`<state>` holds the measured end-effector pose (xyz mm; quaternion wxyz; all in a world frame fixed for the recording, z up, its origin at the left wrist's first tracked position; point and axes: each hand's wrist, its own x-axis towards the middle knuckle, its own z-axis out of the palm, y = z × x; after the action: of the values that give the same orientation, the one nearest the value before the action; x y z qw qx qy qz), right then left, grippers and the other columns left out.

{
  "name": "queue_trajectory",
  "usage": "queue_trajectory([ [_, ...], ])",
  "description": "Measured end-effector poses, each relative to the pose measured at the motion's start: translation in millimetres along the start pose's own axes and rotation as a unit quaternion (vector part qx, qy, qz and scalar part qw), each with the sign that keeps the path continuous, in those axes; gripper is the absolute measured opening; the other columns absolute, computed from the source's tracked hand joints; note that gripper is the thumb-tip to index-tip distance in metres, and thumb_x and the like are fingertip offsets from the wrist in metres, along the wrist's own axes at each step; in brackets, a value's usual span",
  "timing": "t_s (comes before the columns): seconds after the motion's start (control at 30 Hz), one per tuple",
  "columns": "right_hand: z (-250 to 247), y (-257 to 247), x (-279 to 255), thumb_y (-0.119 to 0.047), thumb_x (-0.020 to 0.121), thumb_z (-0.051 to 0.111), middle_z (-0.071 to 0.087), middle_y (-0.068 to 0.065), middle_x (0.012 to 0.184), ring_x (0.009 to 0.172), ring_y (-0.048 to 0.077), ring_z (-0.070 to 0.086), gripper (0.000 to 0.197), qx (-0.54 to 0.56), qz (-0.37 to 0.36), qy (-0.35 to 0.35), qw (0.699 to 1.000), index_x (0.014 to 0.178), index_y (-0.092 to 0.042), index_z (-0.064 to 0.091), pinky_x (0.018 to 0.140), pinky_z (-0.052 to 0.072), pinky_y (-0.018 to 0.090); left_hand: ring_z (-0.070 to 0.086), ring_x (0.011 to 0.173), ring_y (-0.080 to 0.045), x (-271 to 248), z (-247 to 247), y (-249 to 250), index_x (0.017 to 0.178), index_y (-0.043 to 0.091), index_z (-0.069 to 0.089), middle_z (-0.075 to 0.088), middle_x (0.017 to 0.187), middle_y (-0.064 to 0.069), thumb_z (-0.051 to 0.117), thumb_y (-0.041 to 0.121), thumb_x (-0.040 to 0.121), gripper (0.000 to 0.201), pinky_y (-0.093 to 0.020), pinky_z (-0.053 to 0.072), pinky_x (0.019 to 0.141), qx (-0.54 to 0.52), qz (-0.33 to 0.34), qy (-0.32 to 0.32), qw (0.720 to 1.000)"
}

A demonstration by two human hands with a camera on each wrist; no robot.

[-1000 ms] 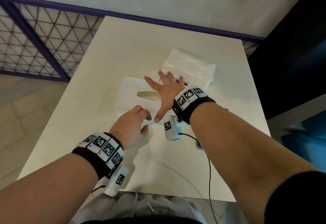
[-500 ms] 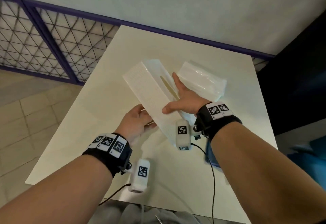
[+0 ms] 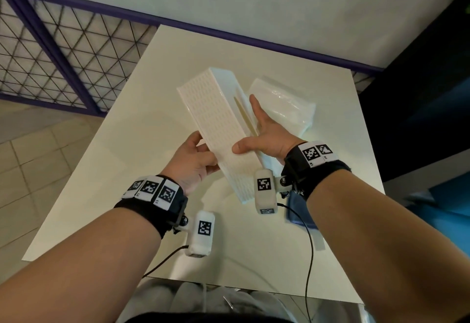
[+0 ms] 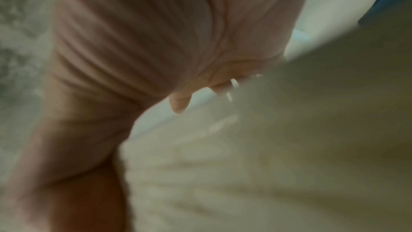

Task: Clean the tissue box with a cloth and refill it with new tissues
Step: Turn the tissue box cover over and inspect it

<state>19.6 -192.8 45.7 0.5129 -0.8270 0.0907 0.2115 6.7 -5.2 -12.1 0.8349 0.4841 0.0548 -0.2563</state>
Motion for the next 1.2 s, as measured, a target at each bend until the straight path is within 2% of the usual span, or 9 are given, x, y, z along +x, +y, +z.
queue_trajectory([
  [0.17,0.5,-1.7,-7.3,-0.038,0.046,0.086,0.029,-0.008,0.154,0.140,0.015,0.028,0.126,0.012,-0.002,-0.002,1.000,0.140,-0.059,0.005,0.113,0.032,0.045,0.067,0.100,-0.032,-2.2,-7.7,4.5,0.135,0.017,0.044,0.069,0.106,-0.018,0.069,-0.008,0.066,0.078,-0.045,0.056,0.086,-0.015,-0.003,-0.060,0.998],
  [0.27,1.0,1.1,-13.4,-0.035,0.046,0.084,0.026,-0.011,0.155,0.142,0.016,0.023,0.120,0.030,-0.016,-0.007,0.999,0.140,-0.059,0.013,0.115,0.030,0.042,0.068,0.098,-0.032,-1.7,-11.6,5.5,0.135,0.017,0.045,0.070,0.103,-0.019,0.093,0.008,0.047,0.100,-0.041,0.058,0.080,-0.004,-0.005,-0.077,0.997],
  [0.47,5.4,6.4,-16.9,-0.033,0.042,0.086,0.035,-0.005,0.152,0.139,0.021,0.033,0.113,0.051,-0.009,-0.011,0.999,0.129,-0.069,0.023,0.112,0.035,0.048,0.072,0.085,-0.026,-1.7,-11.1,6.0,0.132,0.021,0.048,0.073,0.092,-0.014,0.097,0.015,0.035,0.109,-0.034,0.058,0.068,-0.013,0.000,-0.090,0.996],
  [0.57,4.4,7.9,-18.2,-0.031,0.042,0.086,0.035,-0.008,0.152,0.139,0.021,0.033,0.114,0.056,-0.008,-0.013,0.998,0.130,-0.067,0.023,0.111,0.036,0.048,0.071,0.088,-0.028,-0.1,-11.0,4.3,0.133,0.022,0.048,0.073,0.096,-0.014,0.096,0.014,0.035,0.110,-0.038,0.058,0.070,-0.012,-0.004,-0.099,0.995],
  [0.73,5.8,9.8,-20.6,-0.032,0.043,0.085,0.033,-0.011,0.152,0.140,0.019,0.030,0.116,0.048,-0.008,-0.020,0.999,0.133,-0.066,0.020,0.112,0.034,0.048,0.071,0.088,-0.027,0.1,-13.5,0.9,0.128,0.024,0.052,0.073,0.095,-0.012,0.093,0.007,0.039,0.100,-0.036,0.058,0.068,-0.010,-0.009,-0.120,0.993],
  [0.9,6.5,13.0,-24.5,-0.023,0.053,0.082,0.022,-0.014,0.155,0.143,0.014,0.019,0.118,0.041,-0.012,-0.017,0.999,0.144,-0.054,0.013,0.117,0.025,0.041,0.072,0.078,-0.022,-2.8,-11.4,-2.5,0.117,0.026,0.056,0.074,0.083,-0.008,0.055,-0.015,0.058,0.072,-0.033,0.058,0.063,-0.005,-0.013,-0.095,0.995],
  [1.0,7.6,15.3,-25.5,-0.019,0.056,0.082,0.025,-0.011,0.155,0.141,0.016,0.023,0.117,0.032,-0.012,-0.020,0.999,0.143,-0.055,0.012,0.116,0.026,0.040,0.072,0.073,-0.021,-5.7,-9.8,-0.5,0.116,0.027,0.055,0.073,0.079,-0.007,0.049,-0.016,0.058,0.072,-0.032,0.058,0.058,0.003,-0.022,-0.085,0.996],
  [1.1,9.1,16.1,-25.8,-0.019,0.055,0.083,0.029,-0.012,0.152,0.135,0.011,0.027,0.118,0.026,-0.013,-0.023,0.999,0.143,-0.054,0.013,0.115,0.029,0.039,0.068,0.076,-0.023,-5.9,-9.3,0.0,0.115,0.034,0.054,0.069,0.086,-0.007,0.049,-0.016,0.054,0.079,-0.032,0.055,0.058,0.011,-0.033,-0.064,0.997],
  [1.2,10.1,17.1,-26.4,-0.016,0.057,0.084,0.030,-0.018,0.141,0.134,0.008,0.026,0.119,0.016,-0.022,-0.022,0.999,0.146,-0.049,0.012,0.116,0.028,0.039,0.059,0.056,-0.016,-5.7,-4.6,4.0,0.109,0.037,0.054,0.057,0.083,-0.005,0.045,-0.018,0.048,0.083,-0.023,0.047,0.046,0.006,-0.049,-0.044,0.998],
])
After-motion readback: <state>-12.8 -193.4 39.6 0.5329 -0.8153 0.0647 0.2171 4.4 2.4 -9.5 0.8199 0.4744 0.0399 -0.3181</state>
